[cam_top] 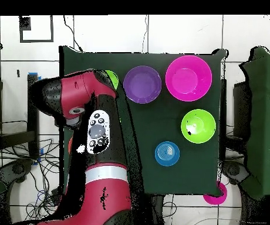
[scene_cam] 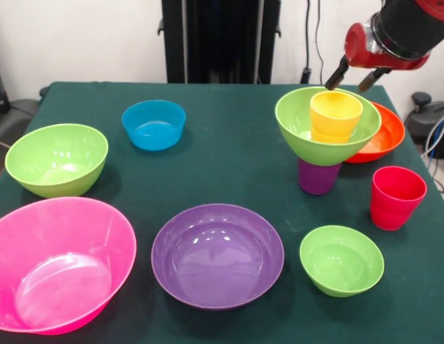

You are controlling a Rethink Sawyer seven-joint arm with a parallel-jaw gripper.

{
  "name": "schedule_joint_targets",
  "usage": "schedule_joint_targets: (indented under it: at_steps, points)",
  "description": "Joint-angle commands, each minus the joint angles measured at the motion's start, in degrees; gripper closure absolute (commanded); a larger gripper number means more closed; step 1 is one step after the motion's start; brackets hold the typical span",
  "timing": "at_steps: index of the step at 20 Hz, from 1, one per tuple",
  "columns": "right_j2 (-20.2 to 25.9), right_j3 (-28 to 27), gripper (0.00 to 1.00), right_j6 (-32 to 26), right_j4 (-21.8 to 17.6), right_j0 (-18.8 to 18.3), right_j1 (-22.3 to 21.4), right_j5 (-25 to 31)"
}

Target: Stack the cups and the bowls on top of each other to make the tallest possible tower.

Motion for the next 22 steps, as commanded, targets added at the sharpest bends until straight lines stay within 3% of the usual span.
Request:
schedule_joint_targets:
  at_steps: [1, 9, 13, 18, 22]
  points:
    - [1.8, -1.6, 0.00, 6.2, 0.9, -0.1, 1.0, 3.7]
    - [1.4, -1.1, 0.00, 5.1, 1.1, -0.2, 0.4, 3.8]
    - [0.9, -2.2, 0.00, -0.6, -1.6, -1.4, -0.8, 4.9]
    - [1.8, -4.5, 0.00, -10.2, -2.0, -7.4, -5.8, 7.2]
    - [4.0, -1.9, 0.00, -16.1, -0.9, -12.9, -8.5, 5.9]
